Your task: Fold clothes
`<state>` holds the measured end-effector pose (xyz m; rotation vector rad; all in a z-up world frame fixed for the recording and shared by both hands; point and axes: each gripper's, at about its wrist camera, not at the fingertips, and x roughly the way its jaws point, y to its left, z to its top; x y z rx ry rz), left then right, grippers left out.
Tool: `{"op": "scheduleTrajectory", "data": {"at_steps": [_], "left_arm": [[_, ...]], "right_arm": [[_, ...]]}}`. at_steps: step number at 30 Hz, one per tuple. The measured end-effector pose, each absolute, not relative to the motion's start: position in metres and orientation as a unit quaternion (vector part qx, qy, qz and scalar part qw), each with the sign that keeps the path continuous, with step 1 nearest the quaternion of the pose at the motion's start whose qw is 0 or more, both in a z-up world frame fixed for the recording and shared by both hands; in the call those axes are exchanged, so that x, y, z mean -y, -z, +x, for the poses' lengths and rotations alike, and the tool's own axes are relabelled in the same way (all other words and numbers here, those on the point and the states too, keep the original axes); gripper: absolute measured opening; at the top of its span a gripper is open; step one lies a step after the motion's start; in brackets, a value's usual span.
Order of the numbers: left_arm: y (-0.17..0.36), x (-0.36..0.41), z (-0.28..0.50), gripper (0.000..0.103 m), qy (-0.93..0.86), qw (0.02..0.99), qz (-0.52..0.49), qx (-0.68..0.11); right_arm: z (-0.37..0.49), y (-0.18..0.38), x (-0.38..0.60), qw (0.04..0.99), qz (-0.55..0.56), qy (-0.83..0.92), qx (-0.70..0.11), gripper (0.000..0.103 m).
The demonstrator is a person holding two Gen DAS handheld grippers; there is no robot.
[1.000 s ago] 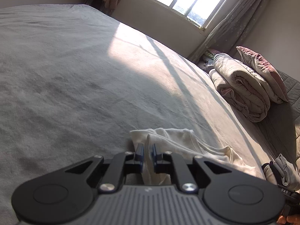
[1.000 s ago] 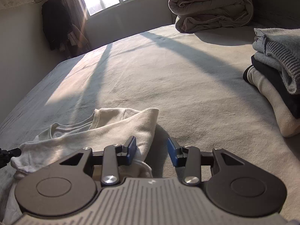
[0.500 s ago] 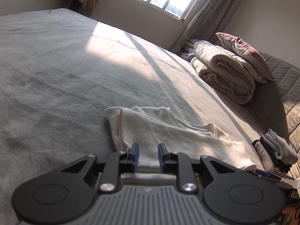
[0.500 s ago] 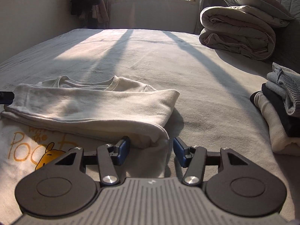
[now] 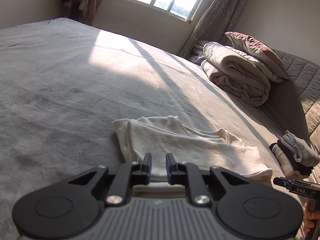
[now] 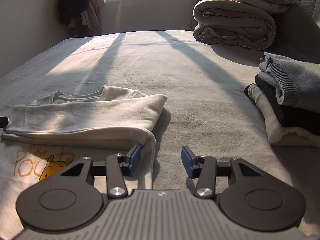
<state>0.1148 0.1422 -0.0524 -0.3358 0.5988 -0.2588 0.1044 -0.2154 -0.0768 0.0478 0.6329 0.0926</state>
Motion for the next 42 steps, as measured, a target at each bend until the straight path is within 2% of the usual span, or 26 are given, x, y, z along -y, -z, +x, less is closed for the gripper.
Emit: {"op": "scheduleTrajectory", "data": {"at_steps": [1, 5, 13, 20, 24, 25, 33, 36, 38, 42], "left_arm": [[0.052, -0.14, 0.116, 0.015, 0.131, 0.934, -0.163, -0.29], [0.054, -0.126, 0.122, 0.015, 0.142, 0.933, -0.147, -0.298], [0.07, -0.113, 0.118, 0.017, 0.149, 0.933, -0.085, -0.315], [0.068, -0.114, 0.112, 0.019, 0.155, 0.931, -0.085, -0.32], [0.055, -0.109, 0.108, 0.023, 0.168, 0.931, -0.067, -0.318], [0.052, -0.106, 0.107, 0.023, 0.172, 0.931, -0.065, -0.315], [0.048, -0.087, 0.122, 0.025, 0.18, 0.929, -0.049, -0.318], [0.057, -0.09, 0.125, 0.025, 0.175, 0.923, -0.056, -0.337], [0.06, -0.094, 0.121, 0.025, 0.176, 0.923, -0.056, -0.338], [0.059, -0.103, 0.115, 0.026, 0.183, 0.92, -0.062, -0.339]], "right_arm": [[0.102, 0.073, 0.216, 0.951, 0.031, -0.054, -0.303, 0.029], [0.113, 0.062, 0.196, 0.958, 0.007, -0.086, -0.275, 0.028], [0.123, 0.075, 0.18, 0.942, -0.111, -0.132, -0.287, 0.03], [0.104, 0.094, 0.191, 0.928, -0.127, -0.15, -0.317, 0.025], [0.096, 0.083, 0.195, 0.934, -0.124, -0.151, -0.298, 0.025], [0.096, 0.08, 0.194, 0.935, -0.142, -0.15, -0.288, 0.028], [0.104, 0.08, 0.164, 0.91, -0.267, -0.187, -0.258, 0.028], [0.107, 0.087, 0.161, 0.896, -0.265, -0.205, -0.292, 0.027], [0.108, 0.09, 0.163, 0.891, -0.253, -0.21, -0.312, 0.022], [0.105, 0.085, 0.176, 0.9, -0.195, -0.211, -0.328, 0.022]]}}
